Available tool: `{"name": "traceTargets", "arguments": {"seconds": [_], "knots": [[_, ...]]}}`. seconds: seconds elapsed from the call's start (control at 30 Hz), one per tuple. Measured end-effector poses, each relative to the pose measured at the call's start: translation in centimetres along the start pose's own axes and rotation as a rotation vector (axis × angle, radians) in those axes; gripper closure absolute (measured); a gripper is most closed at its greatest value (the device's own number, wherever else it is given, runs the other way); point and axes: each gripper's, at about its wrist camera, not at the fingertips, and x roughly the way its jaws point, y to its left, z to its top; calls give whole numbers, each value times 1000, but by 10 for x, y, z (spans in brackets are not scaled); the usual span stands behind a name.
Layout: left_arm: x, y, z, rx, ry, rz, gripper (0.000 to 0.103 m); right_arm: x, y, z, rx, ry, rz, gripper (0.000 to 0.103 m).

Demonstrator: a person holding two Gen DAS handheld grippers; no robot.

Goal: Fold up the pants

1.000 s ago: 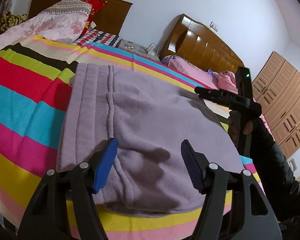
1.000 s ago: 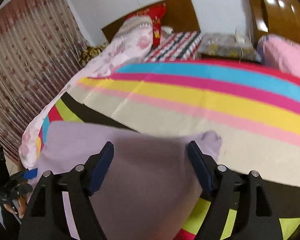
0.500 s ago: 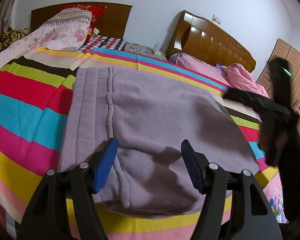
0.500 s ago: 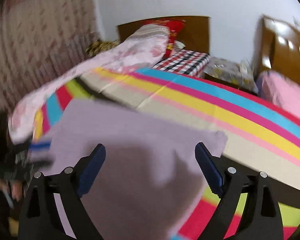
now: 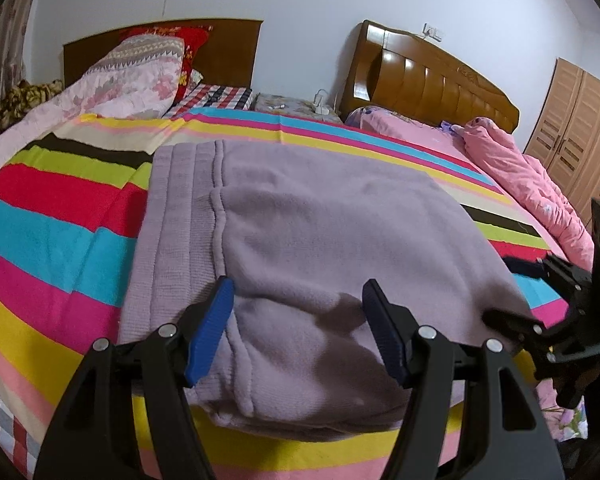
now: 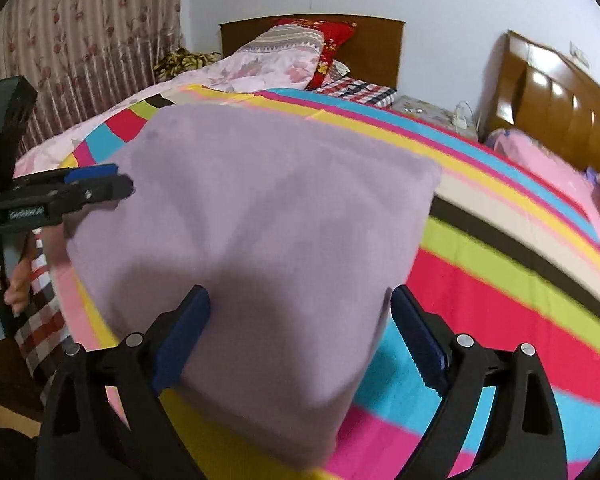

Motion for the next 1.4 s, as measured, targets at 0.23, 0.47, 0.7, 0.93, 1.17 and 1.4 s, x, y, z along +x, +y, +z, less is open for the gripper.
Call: {"name": "traceTargets", "arguments": {"seconds": [0.23, 0.47, 0.7, 0.93, 1.17, 1.4], "knots": [[1, -14, -6, 27, -49, 10, 13, -11, -18, -34, 220, -39, 80, 12], [-47, -57, -16, 58, -184, 277, 1, -38, 0, -44, 79, 122, 14, 11], [-142, -88, -17, 5, -426, 363, 1, -140, -10, -39, 189, -227, 21, 11], [-130, -106, -31, -126, -301, 355, 1, -136, 6, -54, 228, -282, -94, 11], [-95, -135, -55, -26, -190, 361, 1, -110, -3, -67, 261, -201, -92, 11], [-94, -138, -61, -20, -187, 354, 1, -109, 4, -68, 237, -195, -85, 11]]}}
